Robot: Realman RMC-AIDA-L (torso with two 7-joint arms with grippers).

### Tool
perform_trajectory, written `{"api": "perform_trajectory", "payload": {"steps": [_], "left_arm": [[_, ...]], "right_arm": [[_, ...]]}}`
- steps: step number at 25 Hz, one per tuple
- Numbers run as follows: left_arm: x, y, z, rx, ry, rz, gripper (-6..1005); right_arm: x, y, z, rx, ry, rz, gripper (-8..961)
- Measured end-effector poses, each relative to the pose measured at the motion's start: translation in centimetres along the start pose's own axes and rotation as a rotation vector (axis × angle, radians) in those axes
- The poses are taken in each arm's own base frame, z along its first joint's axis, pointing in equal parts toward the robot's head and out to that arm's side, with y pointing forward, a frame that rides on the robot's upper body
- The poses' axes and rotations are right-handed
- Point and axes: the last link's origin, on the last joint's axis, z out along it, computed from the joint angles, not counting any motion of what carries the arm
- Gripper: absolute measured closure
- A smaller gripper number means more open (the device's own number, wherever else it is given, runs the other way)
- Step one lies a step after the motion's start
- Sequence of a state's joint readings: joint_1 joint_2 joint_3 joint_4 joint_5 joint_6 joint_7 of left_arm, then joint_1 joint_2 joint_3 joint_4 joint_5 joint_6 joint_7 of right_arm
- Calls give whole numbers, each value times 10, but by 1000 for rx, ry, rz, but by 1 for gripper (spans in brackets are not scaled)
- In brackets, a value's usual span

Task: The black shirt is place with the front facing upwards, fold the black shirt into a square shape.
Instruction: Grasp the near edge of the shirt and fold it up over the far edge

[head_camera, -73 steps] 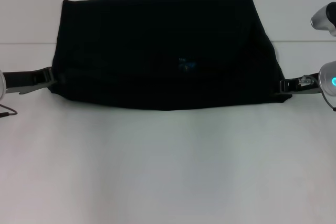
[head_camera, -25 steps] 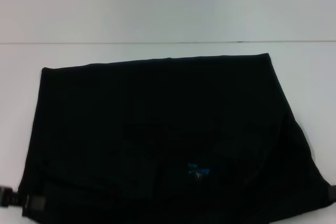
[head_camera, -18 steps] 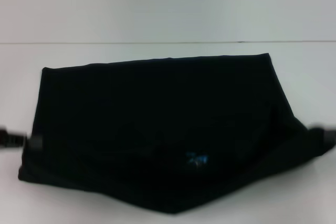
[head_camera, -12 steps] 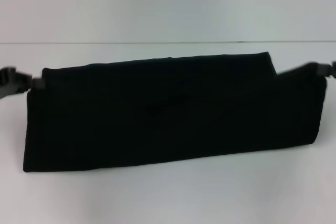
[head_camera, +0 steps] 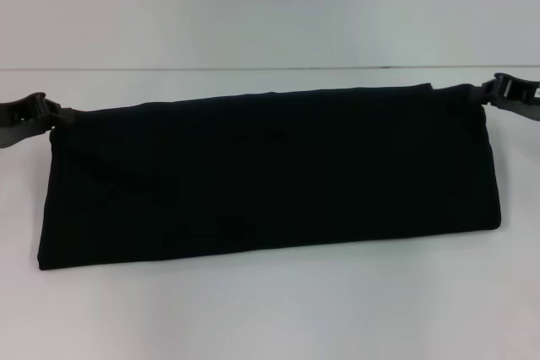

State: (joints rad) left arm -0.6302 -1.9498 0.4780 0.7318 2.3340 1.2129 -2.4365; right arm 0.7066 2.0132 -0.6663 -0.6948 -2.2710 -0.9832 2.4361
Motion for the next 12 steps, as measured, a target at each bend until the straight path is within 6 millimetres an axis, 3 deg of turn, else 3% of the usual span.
{"api": "perform_trajectory", "payload": {"steps": [5, 12], "left_arm": [[-1, -2, 8, 44, 31, 9, 972], [10, 11, 13, 38, 61, 42, 971]], "right_arm": [[-1, 6, 13, 36, -25, -29, 851], [-7, 15, 22, 56, -67, -48, 841]]}}
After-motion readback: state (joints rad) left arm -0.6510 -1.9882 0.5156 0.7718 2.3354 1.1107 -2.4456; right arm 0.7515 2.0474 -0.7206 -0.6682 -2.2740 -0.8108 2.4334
